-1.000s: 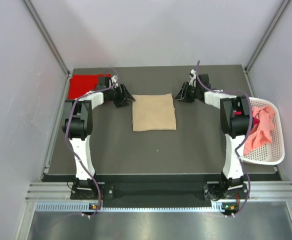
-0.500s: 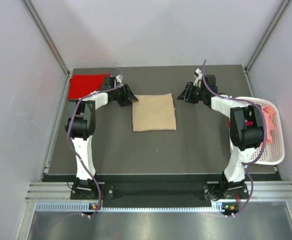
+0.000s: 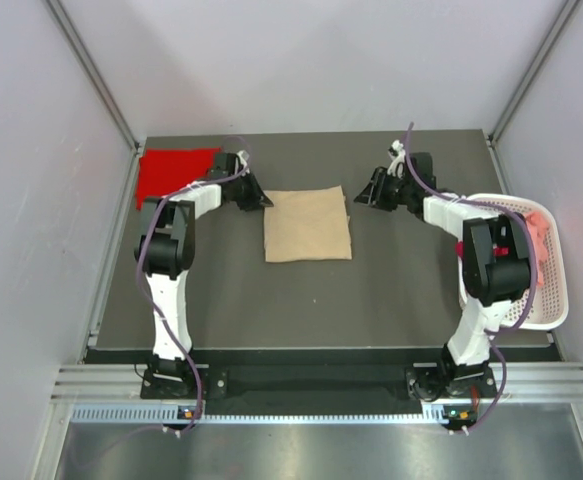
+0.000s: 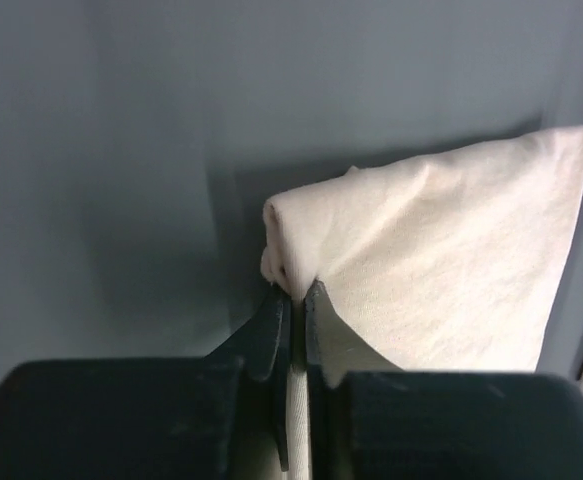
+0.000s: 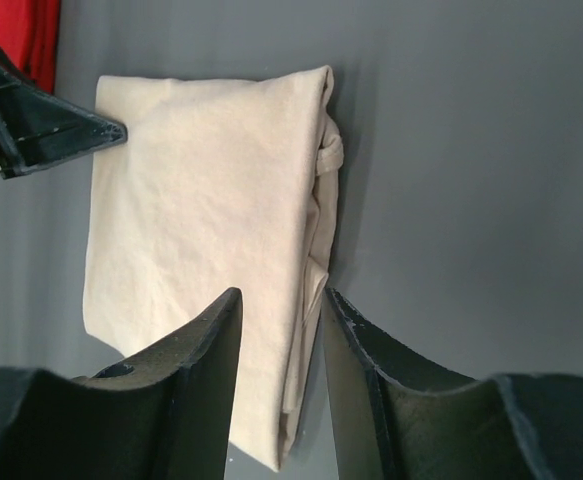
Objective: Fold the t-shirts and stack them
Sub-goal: Neatly place the folded tshirt to the corner
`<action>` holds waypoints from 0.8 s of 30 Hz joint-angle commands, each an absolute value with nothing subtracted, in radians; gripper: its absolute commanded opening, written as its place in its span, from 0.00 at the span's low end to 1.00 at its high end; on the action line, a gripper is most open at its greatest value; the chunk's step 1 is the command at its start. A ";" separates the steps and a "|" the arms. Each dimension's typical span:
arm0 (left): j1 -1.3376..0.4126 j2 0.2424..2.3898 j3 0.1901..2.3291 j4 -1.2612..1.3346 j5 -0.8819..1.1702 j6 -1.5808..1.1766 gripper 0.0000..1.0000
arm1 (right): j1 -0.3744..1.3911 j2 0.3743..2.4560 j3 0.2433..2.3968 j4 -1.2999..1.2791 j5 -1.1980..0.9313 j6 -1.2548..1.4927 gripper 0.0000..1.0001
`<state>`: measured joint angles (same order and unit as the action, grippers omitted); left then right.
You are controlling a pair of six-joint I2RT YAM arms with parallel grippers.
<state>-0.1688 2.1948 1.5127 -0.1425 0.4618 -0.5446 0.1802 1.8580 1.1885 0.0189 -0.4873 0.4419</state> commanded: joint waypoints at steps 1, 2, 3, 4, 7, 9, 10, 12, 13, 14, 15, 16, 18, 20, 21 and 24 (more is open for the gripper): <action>-0.189 2.233 1.554 -0.229 0.385 -0.512 0.00 | 0.176 1.779 1.170 0.066 -0.499 0.442 0.38; -0.196 2.229 1.565 -0.260 0.373 -0.508 0.00 | 0.176 1.773 1.167 0.063 -0.497 0.442 0.38; -0.202 2.212 1.594 -0.282 0.358 -0.494 0.00 | 0.178 1.761 1.164 0.055 -0.497 0.442 0.38; -0.207 2.203 1.611 -0.313 0.335 -0.483 0.00 | 0.176 1.753 1.163 0.052 -0.499 0.439 0.38; -0.229 2.165 1.687 -0.435 0.240 -0.451 0.00 | 0.176 1.723 1.149 0.051 -0.499 0.440 0.38; -0.244 2.143 1.721 -0.494 0.204 -0.437 0.00 | 0.178 1.710 1.140 0.055 -0.499 0.442 0.38; -0.248 2.137 1.724 -0.500 0.195 -0.437 0.00 | 0.178 1.704 1.134 0.058 -0.500 0.440 0.38; -0.256 2.129 1.729 -0.520 0.192 -0.445 0.00 | 0.178 1.698 1.126 0.060 -0.505 0.442 0.39; -0.256 2.128 1.732 -0.529 0.190 -0.448 0.00 | 0.176 1.697 1.123 0.060 -0.511 0.442 0.39; -0.259 2.128 1.733 -0.534 0.189 -0.451 0.00 | 0.176 1.695 1.120 0.061 -0.512 0.440 0.39; -0.261 2.128 1.741 -0.547 0.166 -0.449 0.00 | 0.175 1.690 1.114 0.061 -0.512 0.439 0.39; -0.262 2.129 1.750 -0.564 0.149 -0.446 0.00 | 0.176 1.687 1.112 0.061 -0.511 0.439 0.40; -0.270 2.135 1.787 -0.604 0.100 -0.434 0.00 | 0.175 1.678 1.106 0.061 -0.509 0.437 0.39; -0.281 2.132 1.808 -0.655 0.019 -0.416 0.00 | 0.178 1.677 1.104 0.063 -0.512 0.436 0.39; -0.284 2.129 1.828 -0.669 0.009 -0.410 0.00 | 0.175 1.672 1.103 0.066 -0.514 0.437 0.39; -0.299 2.115 1.859 -0.718 -0.089 -0.381 0.00 | 0.175 1.675 1.100 0.072 -0.518 0.440 0.39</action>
